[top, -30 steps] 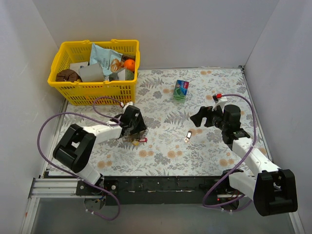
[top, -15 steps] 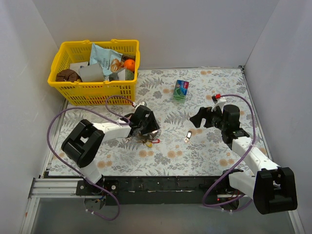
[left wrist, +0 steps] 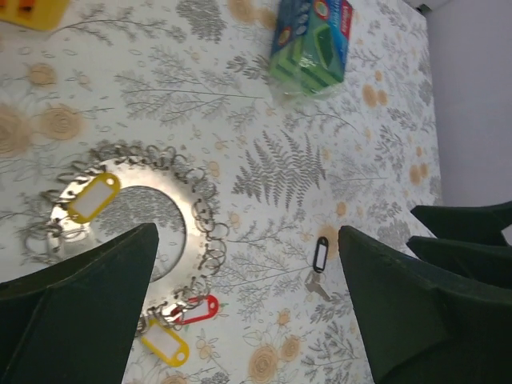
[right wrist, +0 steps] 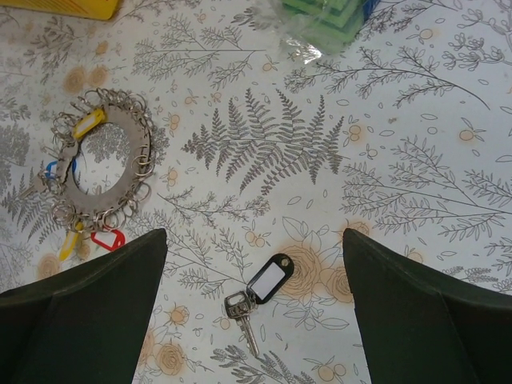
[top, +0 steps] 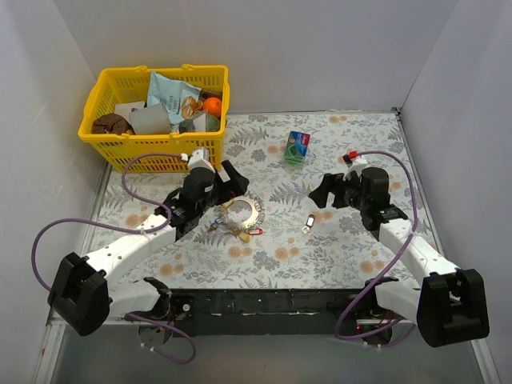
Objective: Put the keys on the keyring
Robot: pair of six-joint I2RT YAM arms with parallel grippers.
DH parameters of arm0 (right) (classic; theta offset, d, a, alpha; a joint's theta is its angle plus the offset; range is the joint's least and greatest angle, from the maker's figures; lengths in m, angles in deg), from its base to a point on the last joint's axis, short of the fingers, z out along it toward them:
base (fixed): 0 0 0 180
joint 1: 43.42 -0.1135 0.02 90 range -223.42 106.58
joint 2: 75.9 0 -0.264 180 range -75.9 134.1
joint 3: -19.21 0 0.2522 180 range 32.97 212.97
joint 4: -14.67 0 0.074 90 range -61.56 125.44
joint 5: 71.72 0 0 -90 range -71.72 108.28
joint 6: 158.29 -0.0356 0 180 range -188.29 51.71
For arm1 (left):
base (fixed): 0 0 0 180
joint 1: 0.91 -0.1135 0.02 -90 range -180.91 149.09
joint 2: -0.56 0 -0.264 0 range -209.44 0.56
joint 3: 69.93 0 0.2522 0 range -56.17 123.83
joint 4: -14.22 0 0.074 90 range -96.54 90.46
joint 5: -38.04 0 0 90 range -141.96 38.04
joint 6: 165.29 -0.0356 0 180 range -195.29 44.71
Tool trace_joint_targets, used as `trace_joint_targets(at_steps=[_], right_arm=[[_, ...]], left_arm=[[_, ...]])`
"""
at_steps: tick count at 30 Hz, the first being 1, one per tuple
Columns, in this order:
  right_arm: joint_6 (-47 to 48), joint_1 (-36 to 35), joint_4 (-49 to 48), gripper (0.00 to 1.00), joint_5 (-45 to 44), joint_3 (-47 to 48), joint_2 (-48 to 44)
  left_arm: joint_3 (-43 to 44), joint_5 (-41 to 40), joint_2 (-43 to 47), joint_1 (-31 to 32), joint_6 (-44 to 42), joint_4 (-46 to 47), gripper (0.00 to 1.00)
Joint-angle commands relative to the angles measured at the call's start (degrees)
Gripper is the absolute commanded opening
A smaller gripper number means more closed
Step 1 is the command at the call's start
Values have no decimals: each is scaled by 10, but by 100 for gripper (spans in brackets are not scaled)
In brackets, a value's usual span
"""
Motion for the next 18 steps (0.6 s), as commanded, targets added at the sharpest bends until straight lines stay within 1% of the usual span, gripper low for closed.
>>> trace_joint_targets(at_steps=[1,3,4,5,7,9,11,12,13,15,18], right_arm=[[4,-26,9,98,-2,36,13],[2,-51,17,98,-24,43,18],[2,-58,21,98,-30,49,22],[2,-74,22,98,-40,52,24],[1,-90,25,98,-49,57,29],[-2,-111,22,98,-56,61,33],[-3,-131,20,97,-61,68,46],[-4,-138,18,97,-62,71,52],[-6,-145,18,96,-64,74,65],[-8,-163,20,95,-63,87,78],[-10,-188,20,95,-65,100,102]], left_arm=[[-30,-27,40,-54,-7,-93,98],[-56,16,62,-88,-7,-100,98],[-67,36,86,-126,-6,-101,98],[-74,73,97,-143,-6,-104,98],[-91,102,124,-185,-6,-110,98],[-100,151,135,-207,-4,-113,98],[-105,187,137,-241,9,-110,98],[-109,234,136,-252,15,-103,98],[-120,252,133,-271,21,-96,98],[-128,287,122,-286,33,-72,98],[-139,299,91,-291,30,-53,98]])
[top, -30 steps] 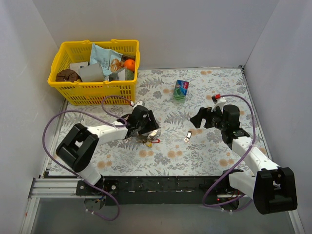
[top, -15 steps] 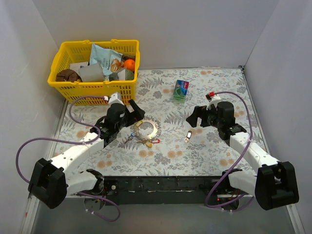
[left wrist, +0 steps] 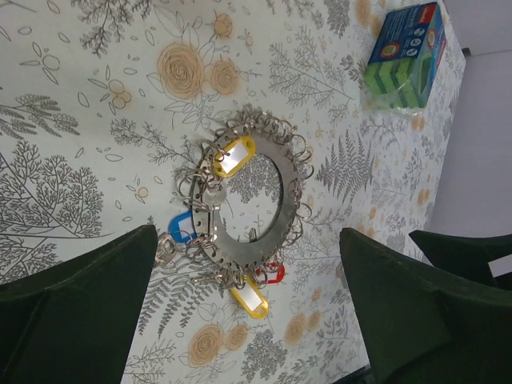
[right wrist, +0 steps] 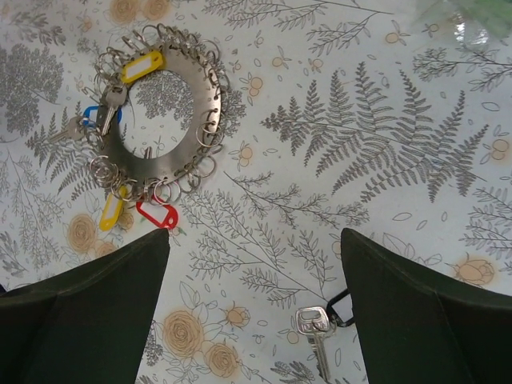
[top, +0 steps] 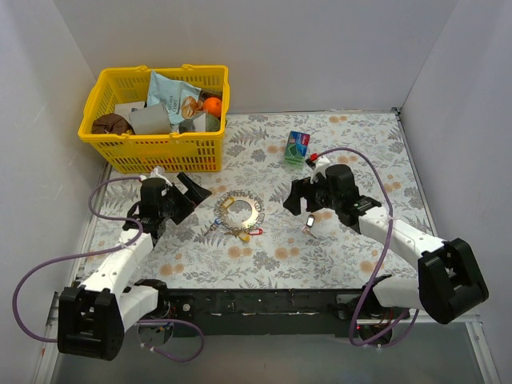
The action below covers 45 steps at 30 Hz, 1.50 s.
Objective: Put the keys on the keyring
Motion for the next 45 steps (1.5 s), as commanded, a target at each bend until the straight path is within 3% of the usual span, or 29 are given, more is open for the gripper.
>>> trace_joint_targets(at_steps=[1,7,20,36,45], right_arm=[[-8,-35,-7,95,-10,38,31],[-28,-47,-7,95,25,52,53],[-30,-53,-6,95,24,53,68],[-26,-53,1,95,28,57,75],[-30,-53,2,95,38,62,86]], left_arm=[[-15,83,-37,-11,8,34,98],[-6,131,-132,-12,0,76,98],[36,78,-244,-2,-8,113,94],[56,39,-300,57,2,144,84],[48,33,-297,101,16,156,84]])
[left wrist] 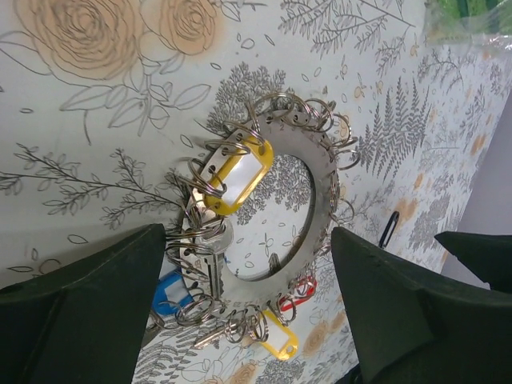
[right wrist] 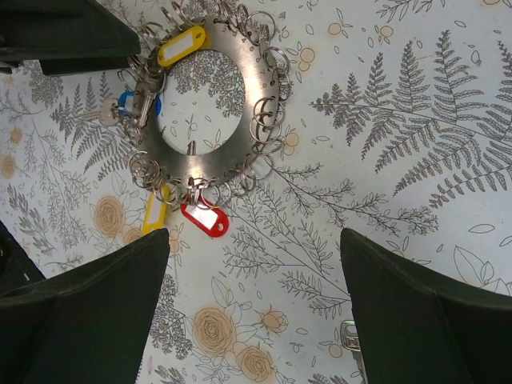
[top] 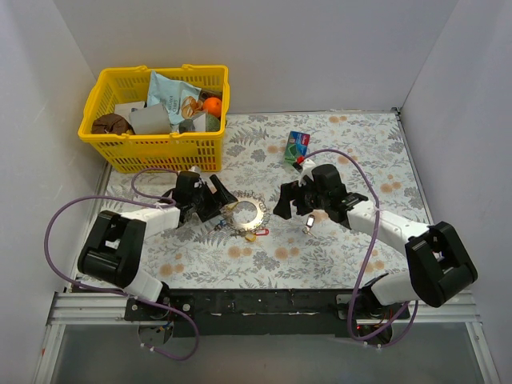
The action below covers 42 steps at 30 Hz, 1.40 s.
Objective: Put the keys on the keyring
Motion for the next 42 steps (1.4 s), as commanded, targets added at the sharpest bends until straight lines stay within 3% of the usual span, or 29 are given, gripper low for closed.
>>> trace_joint_targets(at_steps=[1,12,20,33,42], right_arm=[[-2,-3,-5,95,13,29,9],[18,-3,87,95,14,121,23],[30,-4,156,95,5,164,30],[52,-12,215,94,34,189,80],[70,-19,290,94,19,256,141]], left_arm=[[1,-9,1,11,6,0,84],[104,-83,82,12,-39,-151,89],[198,-58,88,12,-82,-280,90],[143,38,86,12,-59,-282,90],[196,16,43,16,-10,-264,90]])
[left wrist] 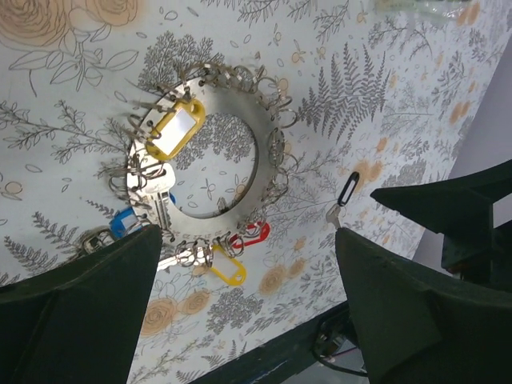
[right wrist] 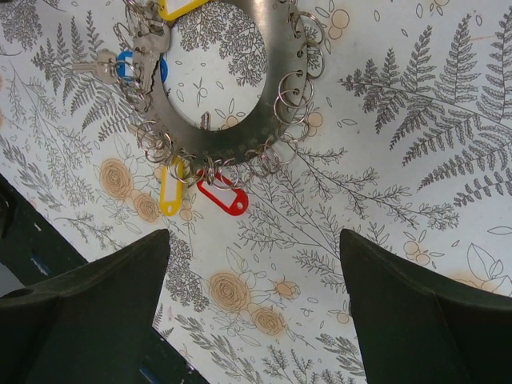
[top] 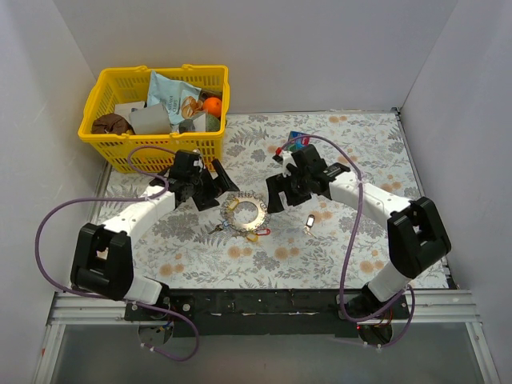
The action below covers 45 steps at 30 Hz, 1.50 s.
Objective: Put the keys on the keyring
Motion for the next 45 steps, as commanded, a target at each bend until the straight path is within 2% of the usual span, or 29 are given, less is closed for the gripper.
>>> trace_joint_targets(at_steps=[1,6,10,19,28,45], right_arm=[[12,-2,31,94,1,49,24],[8,-2,37,91,1,90,67],[-6,-3,12,90,0,84,82],[-29,-2,-11,85,37,109,125],[-24,-4,-15,82,18,136,154],[-31,-20,-21,82,9,138,181]], left_arm=[[43,-6,-30,3,8,14,90],[80,-2,-114,3,-26,-11,90],[83,-11,-133,2,-40,-9,90],[111,-76,-139,2,-92,-53,90],[71,-22,-146,1,-69,-20,86],[62,-36,-165,1,-84,-24,83]])
